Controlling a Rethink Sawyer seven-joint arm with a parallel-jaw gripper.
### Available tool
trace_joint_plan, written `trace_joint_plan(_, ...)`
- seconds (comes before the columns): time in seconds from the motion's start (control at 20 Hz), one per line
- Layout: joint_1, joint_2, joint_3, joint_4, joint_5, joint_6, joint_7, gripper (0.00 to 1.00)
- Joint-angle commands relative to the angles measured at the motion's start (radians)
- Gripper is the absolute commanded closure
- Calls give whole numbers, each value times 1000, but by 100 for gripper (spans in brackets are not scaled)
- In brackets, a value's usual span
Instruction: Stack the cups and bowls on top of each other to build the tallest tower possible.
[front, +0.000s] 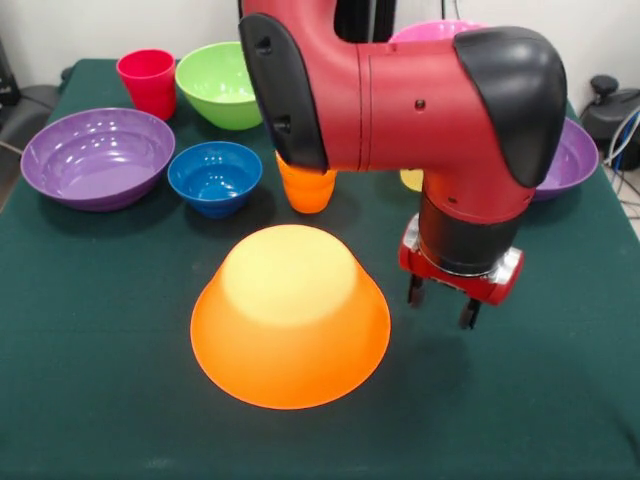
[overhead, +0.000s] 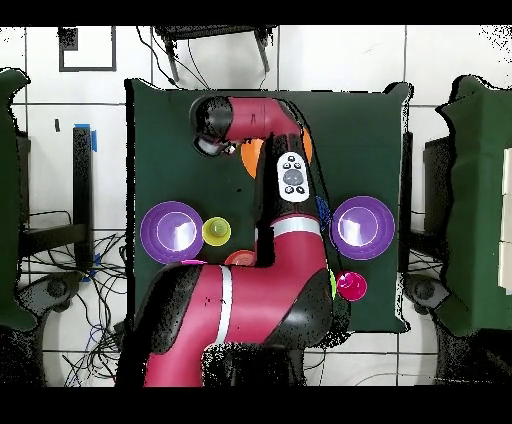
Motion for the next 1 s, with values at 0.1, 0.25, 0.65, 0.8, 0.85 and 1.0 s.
trace_joint_plan(0.1,29,-137,-1,225,-113,-225,-152,0)
trace_joint_plan(0.25,23,-198,4,257,-110,-209,-162,0)
trace_joint_plan(0.65,-7,-385,16,372,-78,-150,-174,0)
trace_joint_plan(0.8,-14,-431,16,388,-78,-115,-188,0)
trace_joint_plan(0.85,-15,-442,16,392,-79,-107,-191,0)
trace_joint_plan(1.0,-26,-455,25,369,-83,-57,-223,0)
